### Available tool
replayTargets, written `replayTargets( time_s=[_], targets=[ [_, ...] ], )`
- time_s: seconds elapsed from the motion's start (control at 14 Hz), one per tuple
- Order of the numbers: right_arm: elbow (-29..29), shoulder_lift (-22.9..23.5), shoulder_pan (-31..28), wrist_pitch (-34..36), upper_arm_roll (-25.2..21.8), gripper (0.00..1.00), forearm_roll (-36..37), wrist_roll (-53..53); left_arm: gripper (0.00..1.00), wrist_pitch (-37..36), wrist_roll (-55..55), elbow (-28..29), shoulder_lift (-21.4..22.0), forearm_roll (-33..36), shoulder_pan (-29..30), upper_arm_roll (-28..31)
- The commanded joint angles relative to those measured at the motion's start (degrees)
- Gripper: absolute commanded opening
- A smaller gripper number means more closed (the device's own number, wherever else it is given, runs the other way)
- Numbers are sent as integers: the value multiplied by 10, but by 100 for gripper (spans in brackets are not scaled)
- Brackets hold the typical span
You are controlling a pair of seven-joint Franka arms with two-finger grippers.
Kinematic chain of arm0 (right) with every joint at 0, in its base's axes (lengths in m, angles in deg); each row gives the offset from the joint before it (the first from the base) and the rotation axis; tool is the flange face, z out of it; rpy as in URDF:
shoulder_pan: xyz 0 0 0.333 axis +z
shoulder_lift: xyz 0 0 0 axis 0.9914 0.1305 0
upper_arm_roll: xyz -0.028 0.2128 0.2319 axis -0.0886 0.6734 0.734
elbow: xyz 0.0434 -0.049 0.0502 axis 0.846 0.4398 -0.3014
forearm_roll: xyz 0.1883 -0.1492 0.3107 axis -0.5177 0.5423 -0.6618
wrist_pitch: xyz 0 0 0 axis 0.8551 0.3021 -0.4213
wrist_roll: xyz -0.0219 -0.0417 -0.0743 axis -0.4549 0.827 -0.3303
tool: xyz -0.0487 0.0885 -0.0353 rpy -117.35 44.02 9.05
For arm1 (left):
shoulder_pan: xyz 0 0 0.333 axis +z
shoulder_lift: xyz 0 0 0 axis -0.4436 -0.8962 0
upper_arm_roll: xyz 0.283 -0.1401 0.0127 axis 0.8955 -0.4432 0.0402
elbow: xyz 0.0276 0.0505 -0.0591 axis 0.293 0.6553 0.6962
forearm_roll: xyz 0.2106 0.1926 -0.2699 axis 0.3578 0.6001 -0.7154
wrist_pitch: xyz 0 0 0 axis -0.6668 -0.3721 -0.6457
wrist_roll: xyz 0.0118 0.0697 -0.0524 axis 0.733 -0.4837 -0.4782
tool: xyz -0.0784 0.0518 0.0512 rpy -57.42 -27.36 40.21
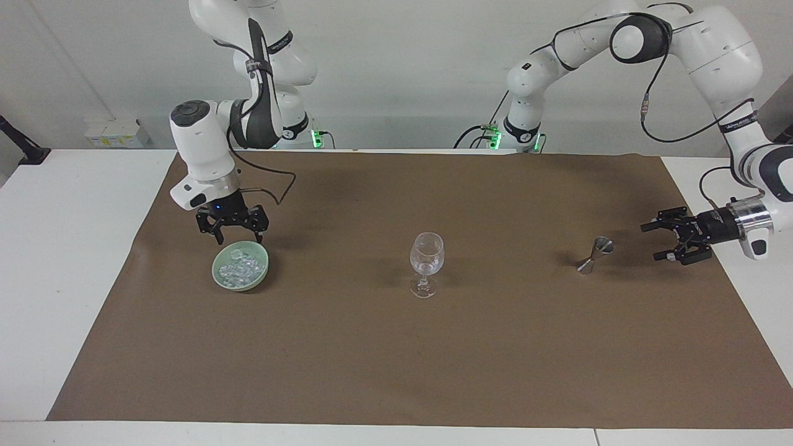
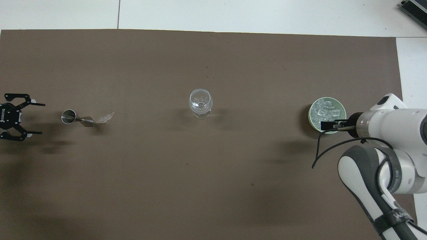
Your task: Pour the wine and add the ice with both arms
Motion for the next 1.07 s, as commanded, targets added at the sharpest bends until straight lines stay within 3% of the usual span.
replayTargets(
  time_s=[0.0,0.21,0.36,0.5,0.64,0.79,1.0],
  targets=[
    [0,42,-27,-41,5,99,-1,-31,100,-32,-1,-45,21,44,-1,-19],
    [22,35,-27,-39,5,93,-2,-36,100,-30,0,-58,84,86,-36,-28],
    [22,36,-27,-39,5,82,-1,-42,100,-31,1,-64,114,122,-72,-24],
    [20,36,-27,-40,5,59,-1,-48,100,-35,-3,-78,136,170,-93,-28],
    [16,37,-27,-38,6,28,-1,-47,100,-34,-9,-79,165,206,-122,-29],
    [10,37,-27,-37,6,11,-1,-46,100,-32,-49,-81,188,253,-148,-28],
    [-2,33,-28,-33,6,10,-2,-50,100,-28,-133,-82,214,323,-184,-29]
  ],
)
